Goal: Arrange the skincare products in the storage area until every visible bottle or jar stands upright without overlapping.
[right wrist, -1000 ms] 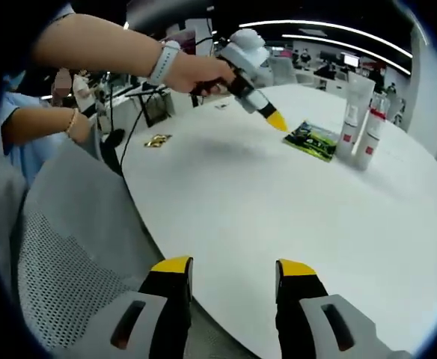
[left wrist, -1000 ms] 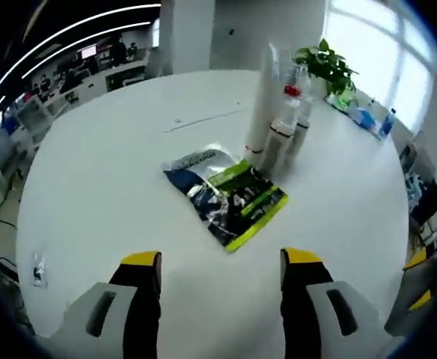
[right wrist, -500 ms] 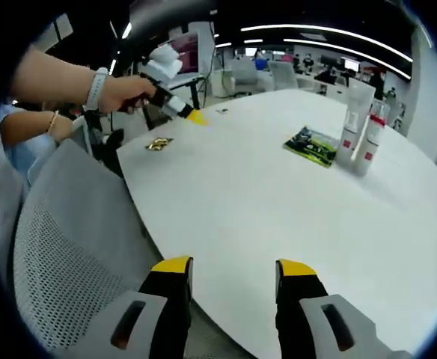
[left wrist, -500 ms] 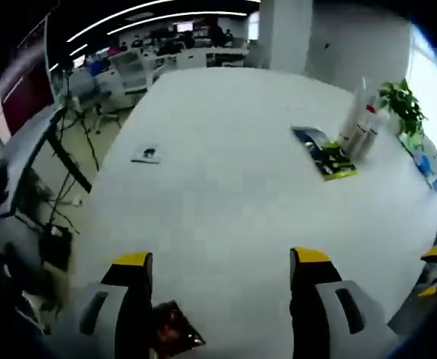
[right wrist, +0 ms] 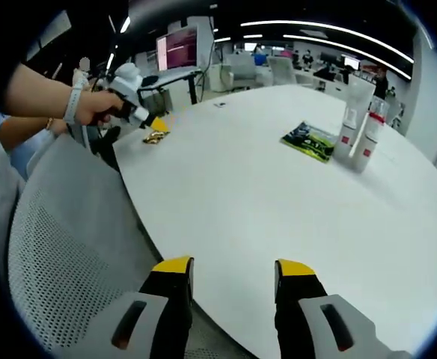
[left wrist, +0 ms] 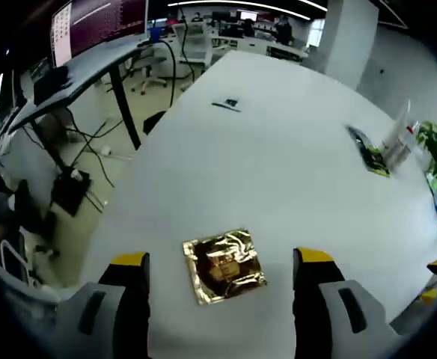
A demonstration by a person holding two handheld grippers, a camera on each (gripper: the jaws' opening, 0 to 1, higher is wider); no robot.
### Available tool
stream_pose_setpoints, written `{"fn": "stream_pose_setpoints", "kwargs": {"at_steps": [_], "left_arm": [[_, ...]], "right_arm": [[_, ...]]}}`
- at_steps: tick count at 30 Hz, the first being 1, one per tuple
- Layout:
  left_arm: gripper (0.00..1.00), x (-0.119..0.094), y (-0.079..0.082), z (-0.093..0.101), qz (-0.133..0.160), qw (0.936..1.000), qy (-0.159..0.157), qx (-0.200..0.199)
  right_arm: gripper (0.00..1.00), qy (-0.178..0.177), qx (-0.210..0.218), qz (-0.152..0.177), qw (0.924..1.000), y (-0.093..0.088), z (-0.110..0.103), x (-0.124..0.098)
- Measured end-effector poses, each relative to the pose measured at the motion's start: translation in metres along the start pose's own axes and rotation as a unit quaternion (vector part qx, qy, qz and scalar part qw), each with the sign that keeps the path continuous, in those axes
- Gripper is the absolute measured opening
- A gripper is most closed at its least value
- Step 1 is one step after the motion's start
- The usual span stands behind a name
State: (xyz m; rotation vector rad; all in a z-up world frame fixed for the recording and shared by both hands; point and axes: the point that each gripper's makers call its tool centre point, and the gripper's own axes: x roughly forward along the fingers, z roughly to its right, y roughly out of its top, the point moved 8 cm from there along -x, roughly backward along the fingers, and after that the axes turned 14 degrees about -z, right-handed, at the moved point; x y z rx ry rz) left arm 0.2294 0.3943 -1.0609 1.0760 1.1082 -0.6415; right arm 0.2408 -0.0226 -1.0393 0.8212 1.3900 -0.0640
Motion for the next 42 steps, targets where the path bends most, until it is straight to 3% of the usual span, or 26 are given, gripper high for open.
{"fn": "stream_pose_setpoints", "kwargs": {"at_steps": [7, 10, 13, 16, 20, 23, 28, 32, 36, 42], "left_arm": [[0.67, 0.011, -0.009, 0.007, -0.021, 0.9995, 0.017, 0.014], [0.65, 0.010, -0.006, 0.007, -0.005, 0.9994, 0.025, 0.024], [0.58, 0.010, -0.005, 0.006, 0.007, 0.9995, 0.025, 0.019], [0.37, 0.008, -0.006, 0.007, 0.012, 0.9994, 0.022, 0.025], [0.37, 0.009, -0.005, 0.007, 0.010, 0.9995, 0.020, 0.023], [0.35, 0.008, -0.004, 0.007, 0.022, 0.9996, -0.016, -0.003], [0.32, 0.002, -0.004, 0.005, 0.030, 0.9991, -0.029, -0.010], [0.32, -0.007, -0.001, 0.016, 0.055, 0.9970, -0.052, -0.018], [0.32, -0.018, 0.004, 0.038, 0.096, 0.9903, -0.096, -0.030], [0.32, -0.036, -0.005, 0.073, 0.116, 0.9839, -0.133, 0.028]], "right_arm": [[0.42, -0.007, 0.000, -0.010, 0.9999, -0.003, 0.001, 0.000], [0.42, -0.008, 0.001, -0.012, 0.9999, -0.003, 0.002, 0.000], [0.42, -0.009, -0.002, -0.015, 0.9999, -0.003, 0.001, 0.001], [0.39, -0.009, -0.008, -0.019, 0.9998, -0.003, 0.001, 0.001], [0.39, -0.008, -0.008, -0.021, 0.9997, -0.004, 0.001, 0.001], [0.39, -0.005, -0.009, -0.020, 0.9997, -0.003, 0.000, 0.002], [0.39, -0.003, -0.015, -0.025, 0.9996, -0.004, 0.000, 0.003], [0.40, 0.005, -0.011, -0.021, 0.9997, -0.003, -0.002, 0.002], [0.41, 0.015, -0.001, -0.012, 0.9998, -0.001, -0.002, 0.000], [0.43, 0.032, 0.042, 0.009, 0.9986, 0.002, 0.005, -0.008]]}}
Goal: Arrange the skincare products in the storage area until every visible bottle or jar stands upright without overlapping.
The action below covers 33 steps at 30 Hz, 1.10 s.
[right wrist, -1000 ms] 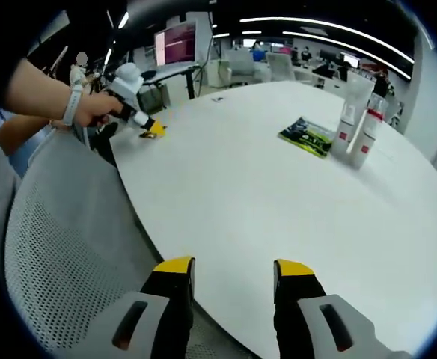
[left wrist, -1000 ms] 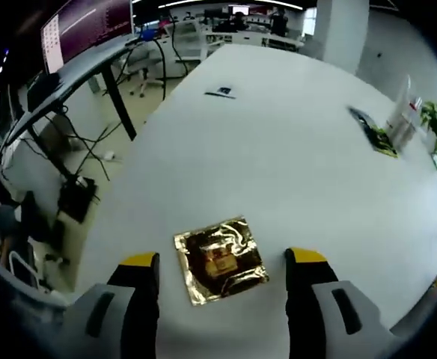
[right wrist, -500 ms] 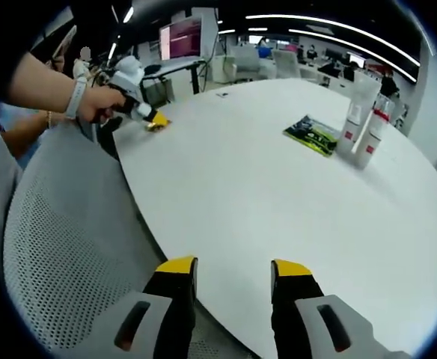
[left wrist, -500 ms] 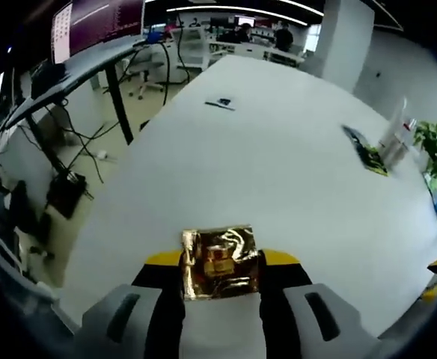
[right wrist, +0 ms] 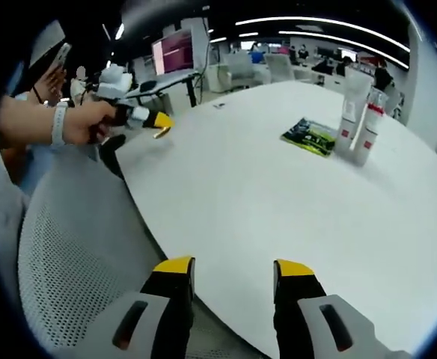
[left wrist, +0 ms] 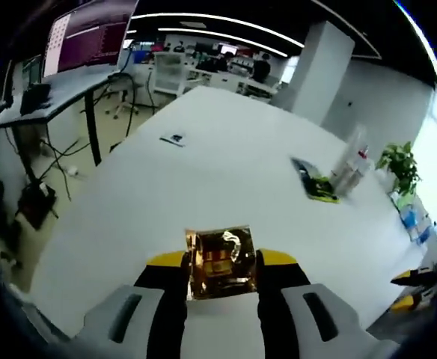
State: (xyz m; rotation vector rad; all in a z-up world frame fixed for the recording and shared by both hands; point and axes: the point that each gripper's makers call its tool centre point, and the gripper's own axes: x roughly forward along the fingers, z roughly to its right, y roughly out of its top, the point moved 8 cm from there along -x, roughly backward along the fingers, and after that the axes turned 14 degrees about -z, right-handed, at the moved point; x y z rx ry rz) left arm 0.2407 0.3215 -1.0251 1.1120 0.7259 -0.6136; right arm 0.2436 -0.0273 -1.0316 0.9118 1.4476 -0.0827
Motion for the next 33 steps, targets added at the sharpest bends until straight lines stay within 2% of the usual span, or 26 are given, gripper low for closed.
{"fn": "stream_pose_setpoints", "kwargs": {"at_steps": [2, 3, 5, 7, 8, 9, 10, 12, 14, 15, 17, 18, 19, 22, 23, 27, 30, 33], "left_arm": [[0.32, -0.004, -0.004, 0.010, 0.006, 0.9999, -0.009, 0.010], [0.32, -0.002, -0.005, 0.014, 0.010, 0.9991, -0.031, 0.027], [0.32, -0.006, -0.007, 0.021, 0.015, 0.9985, -0.036, 0.039], [0.32, -0.012, -0.012, 0.036, 0.017, 0.9970, -0.052, 0.055], [0.32, -0.015, -0.016, 0.048, 0.016, 0.9942, -0.069, 0.080], [0.32, -0.016, -0.017, 0.051, 0.016, 0.9935, -0.071, 0.088], [0.32, -0.019, -0.020, 0.062, 0.018, 0.9895, -0.080, 0.119], [0.32, -0.025, -0.027, 0.080, 0.011, 0.9842, -0.089, 0.153], [0.32, -0.029, -0.031, 0.093, 0.017, 0.9775, -0.101, 0.184], [0.32, -0.032, -0.033, 0.100, 0.021, 0.9758, -0.104, 0.191], [0.32, -0.035, -0.037, 0.111, 0.020, 0.9715, -0.124, 0.201], [0.32, -0.037, -0.039, 0.116, 0.019, 0.9657, -0.136, 0.220], [0.32, -0.039, -0.042, 0.121, 0.021, 0.9585, -0.139, 0.248], [0.32, -0.042, -0.050, 0.128, 0.013, 0.9543, -0.147, 0.260], [0.32, -0.044, -0.053, 0.131, 0.014, 0.9495, -0.150, 0.275], [0.32, -0.050, -0.059, 0.138, 0.014, 0.9402, -0.153, 0.304], [0.32, -0.054, -0.065, 0.146, 0.013, 0.9232, -0.157, 0.350], [0.33, -0.056, -0.069, 0.154, 0.014, 0.9147, -0.161, 0.370]], "right_arm": [[0.43, 0.009, 0.012, 0.006, 0.9999, 0.002, 0.000, -0.003], [0.43, 0.014, 0.013, 0.009, 0.9998, 0.004, 0.000, -0.005], [0.41, 0.025, 0.021, 0.023, 0.9992, 0.009, -0.001, -0.011], [0.39, 0.056, 0.034, 0.052, 0.9965, 0.016, -0.005, -0.015], [0.39, 0.073, 0.049, 0.063, 0.9942, 0.020, -0.006, -0.017], [0.40, 0.108, 0.081, 0.080, 0.9876, 0.026, -0.010, -0.019], [0.40, 0.119, 0.091, 0.085, 0.9851, 0.028, -0.011, -0.020], [0.38, 0.170, 0.144, 0.106, 0.9690, 0.038, -0.015, -0.020], [0.36, 0.217, 0.195, 0.122, 0.9486, 0.046, -0.018, -0.019], [0.35, 0.260, 0.233, 0.128, 0.9282, 0.052, -0.023, -0.015], [0.34, 0.293, 0.258, 0.132, 0.9113, 0.058, -0.029, -0.012], [0.34, 0.306, 0.269, 0.128, 0.9042, 0.061, -0.033, -0.009], [0.34, 0.311, 0.270, 0.130, 0.9018, 0.063, -0.035, -0.006], [0.32, 0.329, 0.284, 0.121, 0.8926, 0.066, -0.042, 0.001], [0.30, 0.333, 0.287, 0.117, 0.8907, 0.066, -0.043, 0.003], [0.18, 0.344, 0.282, 0.111, 0.8889, 0.064, -0.048, 0.005], [0.13, 0.354, 0.280, 0.095, 0.8871, 0.061, -0.051, 0.007], [0.07, 0.363, 0.281, 0.088, 0.8841, 0.058, -0.052, 0.008]]}}
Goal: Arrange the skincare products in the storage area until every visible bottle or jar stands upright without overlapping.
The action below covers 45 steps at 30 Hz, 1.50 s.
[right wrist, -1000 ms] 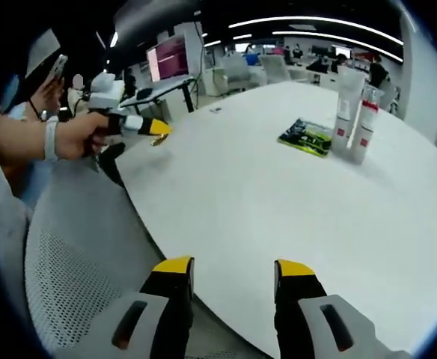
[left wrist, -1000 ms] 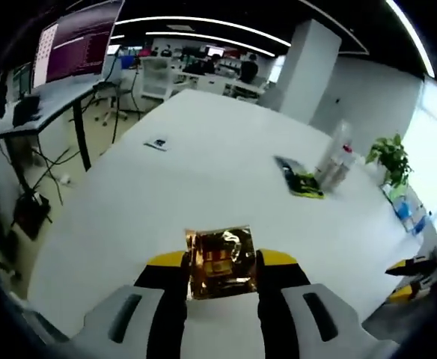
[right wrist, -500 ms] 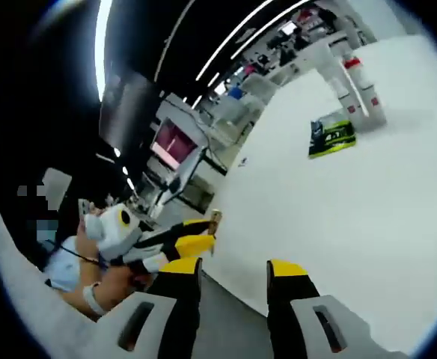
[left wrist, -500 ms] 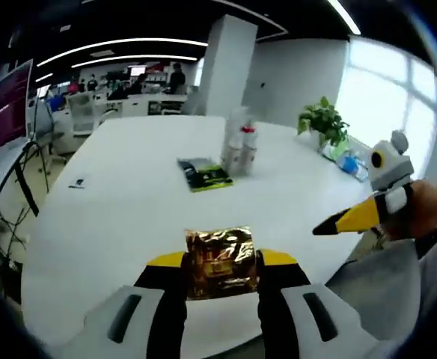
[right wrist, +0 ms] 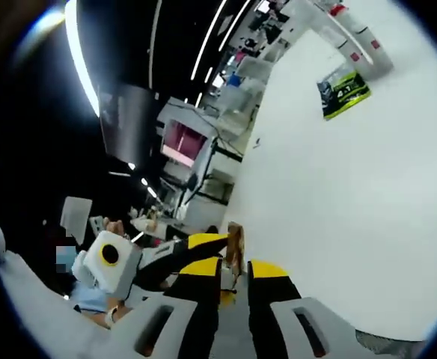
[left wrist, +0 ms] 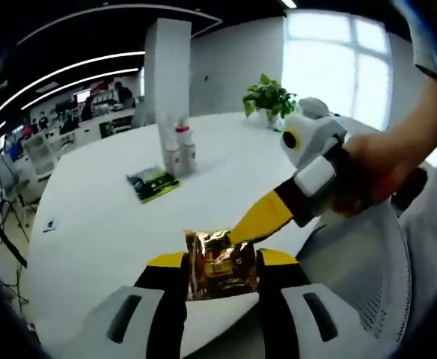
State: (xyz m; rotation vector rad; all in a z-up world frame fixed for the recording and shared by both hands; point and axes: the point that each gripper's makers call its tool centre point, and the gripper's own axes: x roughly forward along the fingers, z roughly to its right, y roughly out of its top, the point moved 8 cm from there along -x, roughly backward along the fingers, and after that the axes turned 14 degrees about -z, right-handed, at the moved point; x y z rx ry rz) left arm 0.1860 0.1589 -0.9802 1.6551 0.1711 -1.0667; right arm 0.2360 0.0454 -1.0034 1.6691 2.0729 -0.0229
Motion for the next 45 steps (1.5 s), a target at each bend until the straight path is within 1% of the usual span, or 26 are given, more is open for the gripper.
{"fn": "stream_pose_setpoints", "kwargs": {"at_steps": [2, 3, 6, 10, 12, 13, 14, 16, 17, 18, 21, 22, 23, 25, 27, 29, 31, 32, 33, 34, 36, 39, 40, 41, 43, 45], "left_arm": [[0.32, 0.001, 0.003, 0.006, 0.000, 0.9998, -0.005, 0.018], [0.32, 0.002, 0.005, 0.009, -0.004, 0.9996, -0.003, 0.029], [0.32, 0.003, 0.006, 0.013, -0.005, 0.9993, -0.005, 0.036], [0.34, 0.007, 0.005, 0.014, 0.009, 0.9992, -0.038, -0.003], [0.31, 0.008, 0.003, 0.014, 0.025, 0.9958, -0.071, -0.052], [0.32, 0.008, 0.003, 0.012, 0.035, 0.9914, -0.092, -0.086], [0.34, 0.008, 0.001, 0.009, 0.046, 0.9826, -0.119, -0.135], [0.38, 0.008, -0.001, 0.002, 0.048, 0.9794, -0.126, -0.151], [0.39, 0.008, 0.000, -0.003, 0.054, 0.9748, -0.138, -0.167], [0.38, 0.008, 0.000, -0.006, 0.064, 0.9666, -0.156, -0.193], [0.31, 0.007, 0.000, -0.008, 0.075, 0.9491, -0.200, -0.231], [0.28, 0.006, -0.001, -0.006, 0.076, 0.9387, -0.230, -0.245], [0.23, 0.004, -0.001, -0.003, 0.076, 0.9283, -0.258, -0.257], [0.17, 0.003, 0.000, -0.001, 0.086, 0.9194, -0.280, -0.262], [0.16, 0.003, 0.001, -0.001, 0.084, 0.9161, -0.286, -0.268], [0.12, 0.001, 0.002, 0.000, 0.096, 0.9077, -0.302, -0.275], [0.04, -0.002, 0.004, 0.004, 0.100, 0.8932, -0.335, -0.283], [0.03, -0.002, 0.003, 0.001, 0.099, 0.8967, -0.325, -0.284], [0.01, -0.003, 0.003, 0.000, 0.106, 0.8942, -0.327, -0.287], [0.00, -0.005, 0.005, -0.001, 0.118, 0.8858, -0.337, -0.296], [0.00, -0.005, 0.003, -0.004, 0.116, 0.8826, -0.336, -0.307], [0.00, -0.010, 0.005, -0.011, 0.144, 0.8740, -0.332, -0.324], [0.00, -0.012, 0.006, -0.016, 0.163, 0.8656, -0.328, -0.341], [0.00, -0.013, 0.006, -0.017, 0.167, 0.8633, -0.328, -0.346], [0.00, -0.017, 0.005, -0.027, 0.194, 0.8468, -0.323, -0.376], [0.00, -0.017, 0.001, -0.032, 0.198, 0.8422, -0.319, -0.387]], "right_arm": [[0.00, 0.003, 0.000, -0.013, 0.9999, -0.002, 0.001, 0.000], [0.00, -0.009, 0.001, -0.032, 0.9995, -0.005, 0.005, -0.001], [0.00, -0.007, -0.010, -0.034, 0.9994, -0.005, 0.006, -0.006], [0.00, -0.014, -0.025, -0.051, 0.9983, -0.007, 0.008, -0.017], [0.00, -0.017, -0.032, -0.056, 0.9978, -0.007, 0.010, -0.023], [0.00, -0.014, -0.034, -0.056, 0.9978, -0.007, 0.011, -0.026], [0.00, -0.009, -0.038, -0.053, 0.9978, -0.007, 0.011, -0.029], [0.00, 0.003, -0.039, -0.049, 0.9980, -0.004, 0.011, -0.036], [0.00, 0.011, -0.040, -0.046, 0.9981, -0.003, 0.011, -0.039], [0.00, 0.017, -0.043, -0.044, 0.9980, -0.003, 0.009, -0.041], [0.00, 0.049, -0.059, -0.055, 0.9955, -0.001, 0.003, -0.047], [0.00, 0.053, -0.063, -0.057, 0.9950, -0.002, 0.002, -0.047], [0.00, 0.064, -0.072, -0.063, 0.9933, -0.002, -0.001, -0.049], [0.00, 0.083, -0.081, -0.068, 0.9909, -0.001, -0.005, -0.050], [0.00, 0.102, -0.086, -0.079, 0.9879, -0.002, -0.010, -0.050], [0.00, 0.109, -0.096, -0.092, 0.9850, -0.002, -0.014, -0.048], [0.00, 0.110, -0.102, -0.102, 0.9835, -0.001, -0.016, -0.046], [0.00, 0.113, -0.103, -0.103, 0.9829, 0.001, -0.015, -0.046], [0.00, 0.115, -0.101, -0.101, 0.9829, 0.002, -0.015, -0.046], [0.00, 0.118, -0.097, -0.096, 0.9836, 0.004, -0.014, -0.046], [0.00, 0.127, -0.089, -0.092, 0.9837, 0.007, -0.017, -0.043], [0.01, 0.131, -0.093, -0.068, 0.9847, 0.011, -0.020, -0.039], [0.02, 0.132, -0.092, -0.064, 0.9850, 0.012, -0.021, -0.037], [0.03, 0.132, -0.091, -0.064, 0.9850, 0.012, -0.021, -0.036], [0.04, 0.134, -0.091, -0.064, 0.9847, 0.013, -0.021, -0.030], [0.06, 0.123, -0.096, -0.059, 0.9859, 0.013, -0.021, -0.026]]}}
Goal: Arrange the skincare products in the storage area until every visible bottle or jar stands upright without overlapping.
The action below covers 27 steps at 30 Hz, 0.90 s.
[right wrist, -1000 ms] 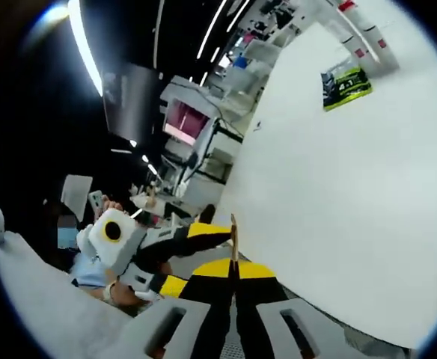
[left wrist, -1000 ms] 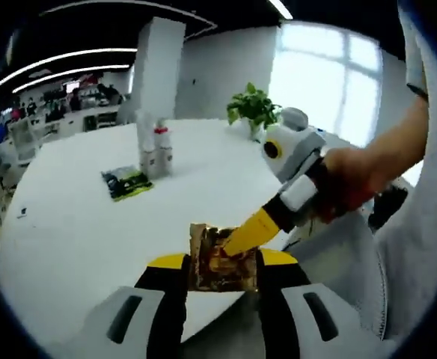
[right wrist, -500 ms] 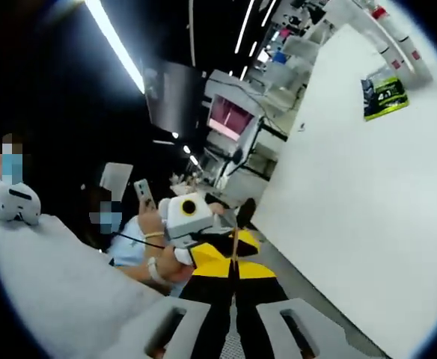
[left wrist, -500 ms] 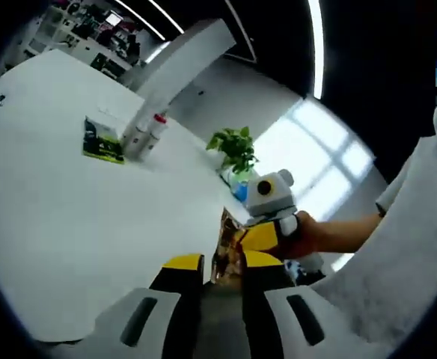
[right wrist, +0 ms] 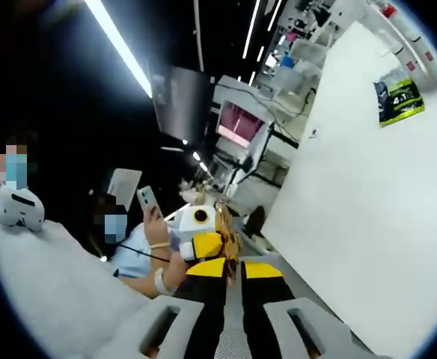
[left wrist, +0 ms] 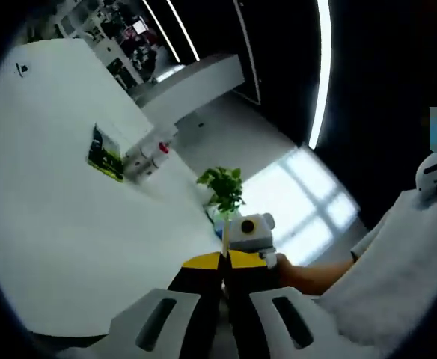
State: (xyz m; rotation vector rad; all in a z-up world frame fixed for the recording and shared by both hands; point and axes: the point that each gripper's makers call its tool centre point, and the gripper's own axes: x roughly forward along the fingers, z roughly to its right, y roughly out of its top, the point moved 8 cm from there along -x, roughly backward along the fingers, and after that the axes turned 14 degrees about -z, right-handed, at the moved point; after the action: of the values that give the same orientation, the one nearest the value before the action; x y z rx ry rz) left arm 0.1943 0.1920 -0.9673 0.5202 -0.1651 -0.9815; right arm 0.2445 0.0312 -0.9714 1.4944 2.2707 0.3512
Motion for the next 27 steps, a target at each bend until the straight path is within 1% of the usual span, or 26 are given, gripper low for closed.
{"fn": "stream_pose_setpoints", "kwargs": {"at_steps": [1, 2, 3, 4, 5, 6, 7, 8, 9, 11, 12, 13, 16, 19, 21, 22, 23, 25, 26, 27], "left_arm": [[0.00, 0.000, 0.000, 0.000, -0.001, 1.0000, 0.000, 0.001], [0.00, 0.001, 0.000, 0.000, 0.001, 1.0000, 0.004, -0.001], [0.00, 0.000, 0.000, -0.001, 0.007, 1.0000, 0.006, -0.004], [0.00, -0.001, 0.001, 0.000, 0.012, 0.9999, -0.005, -0.010], [0.00, -0.001, 0.001, -0.001, 0.013, 0.9999, -0.005, -0.010], [0.00, -0.001, 0.001, -0.001, 0.013, 0.9998, -0.004, -0.011], [0.00, 0.000, 0.001, -0.001, 0.010, 0.9998, -0.007, -0.013], [0.00, 0.001, 0.000, 0.000, 0.005, 0.9999, -0.009, -0.012], [0.00, 0.002, -0.001, 0.000, 0.001, 0.9999, -0.006, -0.009], [0.00, 0.006, -0.005, 0.002, -0.016, 0.9999, -0.005, -0.001], [0.00, 0.006, -0.005, 0.001, -0.020, 0.9998, 0.007, 0.004], [0.00, 0.006, -0.005, 0.001, -0.018, 0.9998, 0.004, 0.003], [0.00, 0.003, -0.004, 0.000, -0.016, 0.9998, -0.004, -0.009], [0.00, 0.002, -0.004, 0.000, -0.013, 0.9998, -0.006, -0.010], [0.00, 0.003, -0.004, 0.001, -0.013, 0.9999, -0.007, -0.009], [0.00, 0.003, -0.004, 0.001, -0.013, 0.9999, -0.007, -0.008], [0.00, 0.003, -0.004, 0.001, -0.013, 0.9998, -0.007, -0.010], [0.00, 0.002, -0.004, 0.001, -0.009, 0.9999, -0.004, -0.011], [0.00, 0.001, -0.003, 0.000, -0.007, 0.9999, -0.001, -0.011], [0.00, 0.001, -0.003, 0.001, -0.005, 0.9999, -0.006, -0.013]], "right_arm": [[0.03, -0.001, -0.009, 0.005, 0.9999, 0.002, -0.001, 0.001], [0.00, 0.010, -0.021, 0.015, 0.9996, 0.005, -0.004, 0.001], [0.00, 0.010, -0.012, 0.014, 0.9998, 0.005, -0.005, 0.001], [0.00, 0.006, -0.014, 0.021, 0.9997, 0.006, -0.006, 0.001], [0.00, 0.006, -0.010, 0.028, 0.9995, 0.008, -0.006, 0.000], [0.00, 0.012, 0.005, 0.040, 0.9991, 0.009, -0.006, 0.000], [0.00, 0.015, 0.017, 0.050, 0.9985, 0.011, -0.004, -0.002], [0.00, 0.016, 0.023, 0.069, 0.9972, 0.013, -0.003, -0.004], [0.00, 0.021, 0.028, 0.074, 0.9966, 0.014, -0.003, -0.007], [0.00, 0.013, 0.039, 0.074, 0.9964, 0.015, -0.002, -0.007], [0.00, 0.012, 0.037, 0.071, 0.9967, 0.014, -0.002, -0.007], [0.00, 0.007, 0.030, 0.068, 0.9972, 0.014, -0.002, -0.007], [0.00, 0.008, 0.035, 0.071, 0.9968, 0.015, -0.004, -0.006], [0.00, 0.008, 0.015, 0.073, 0.9972, 0.016, -0.007, -0.005], [0.04, -0.001, 0.006, 0.058, 0.9983, 0.013, -0.006, -0.004], [0.06, -0.014, 0.004, 0.041, 0.9990, 0.010, -0.003, -0.003], [0.07, -0.016, -0.001, 0.034, 0.9993, 0.009, -0.004, -0.002], [0.01, -0.007, -0.001, 0.033, 0.9994, 0.008, -0.006, -0.002], [0.00, -0.001, 0.001, 0.036, 0.9994, 0.008, -0.007, -0.002], [0.00, -0.002, 0.006, 0.040, 0.9992, 0.008, -0.007, -0.002]]}}
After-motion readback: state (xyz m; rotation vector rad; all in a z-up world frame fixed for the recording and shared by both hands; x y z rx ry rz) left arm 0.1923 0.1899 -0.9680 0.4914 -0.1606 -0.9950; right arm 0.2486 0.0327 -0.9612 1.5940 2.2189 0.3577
